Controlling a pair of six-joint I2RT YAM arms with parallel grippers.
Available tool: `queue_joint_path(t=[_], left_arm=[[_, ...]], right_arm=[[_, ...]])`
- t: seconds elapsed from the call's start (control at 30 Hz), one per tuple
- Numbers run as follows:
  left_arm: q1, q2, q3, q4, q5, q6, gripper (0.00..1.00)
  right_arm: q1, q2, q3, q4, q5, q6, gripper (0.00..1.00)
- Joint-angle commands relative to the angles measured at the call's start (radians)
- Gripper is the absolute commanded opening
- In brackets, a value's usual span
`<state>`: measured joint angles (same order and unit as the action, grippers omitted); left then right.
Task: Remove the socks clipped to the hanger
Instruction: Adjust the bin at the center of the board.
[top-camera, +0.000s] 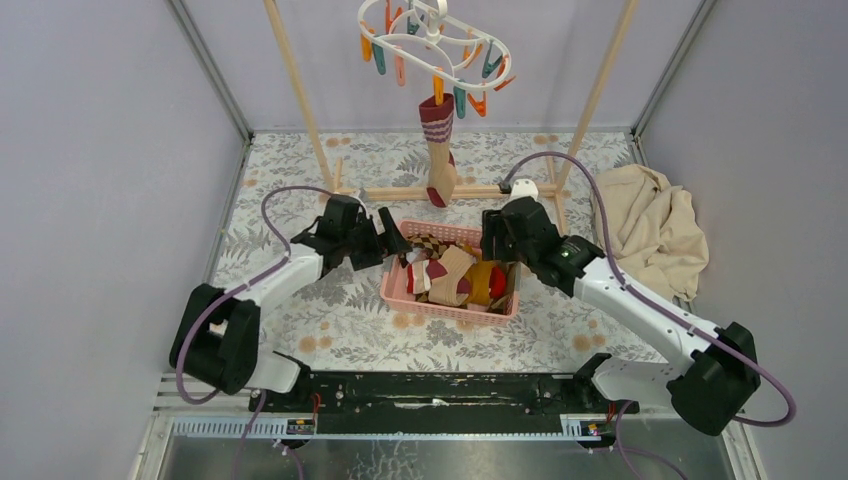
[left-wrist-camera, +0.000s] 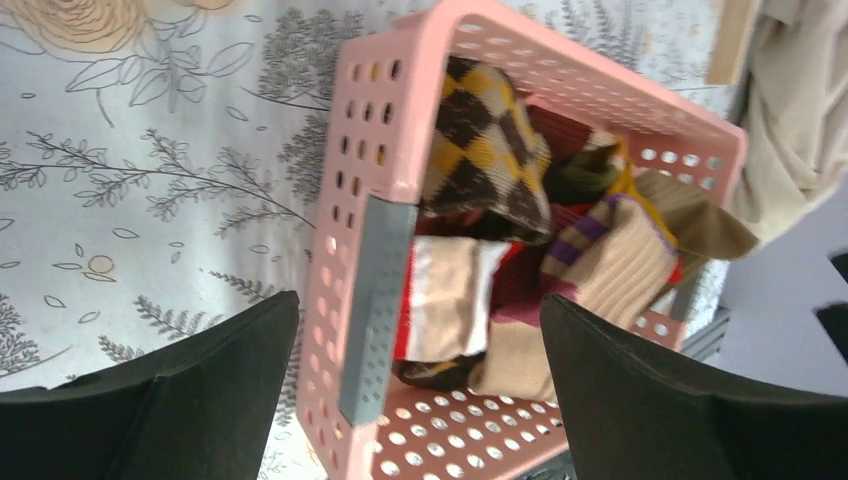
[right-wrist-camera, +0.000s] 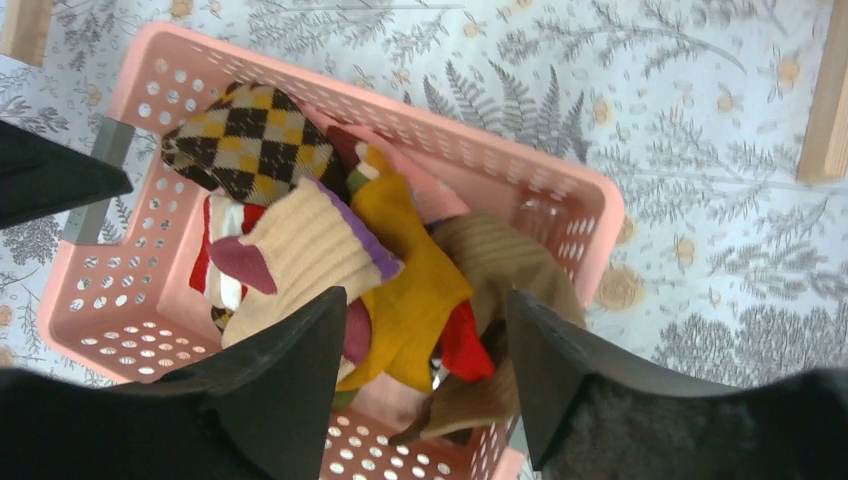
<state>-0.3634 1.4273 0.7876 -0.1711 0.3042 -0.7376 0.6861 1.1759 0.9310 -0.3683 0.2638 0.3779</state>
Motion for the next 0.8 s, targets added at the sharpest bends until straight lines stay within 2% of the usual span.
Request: queue_joint_path(t=[0.0, 0.07, 0.13, 0.33, 0.5, 0.6, 0.77], left_arm=[[0.006, -0.099, 0.025, -0.044, 0.041, 0.054, 0.99], [0.006, -0.135, 0.028, -0.066, 0.038, 0.06, 0.99], [0.006, -0.166, 0.031, -0.088, 0.022, 0.067, 0.99], [0.007, -0.242, 0.053, -0.147, -0.043, 0.095, 0.99], [0.007, -0.232, 0.073, -0.149, -0.051, 0.103, 0.99], [0.006, -0.227, 0.08, -0.157, -0.042, 0.105, 0.99], [0.006, -0.258, 0.082, -0.179, -0.066, 0.112, 0.99]], right_arm=[[-0.004, 0.054, 0.074, 0.146, -0.021, -0.068, 0.76], [-0.004, 0.087, 0.088, 0.193, -0.016, -0.072, 0.85], [-0.003, 0.122, 0.108, 0.225, -0.022, -0.071, 0.89], [-0.003, 0.163, 0.211, 0.244, -0.073, -0.093, 0.88], [-0.003, 0.222, 0.305, 0.243, -0.099, -0.102, 0.85], [0.003, 0.25, 0.309, 0.298, -0.112, -0.062, 0.83], [0.04, 0.283, 0.246, 0.472, 0.0, -0.019, 0.86]])
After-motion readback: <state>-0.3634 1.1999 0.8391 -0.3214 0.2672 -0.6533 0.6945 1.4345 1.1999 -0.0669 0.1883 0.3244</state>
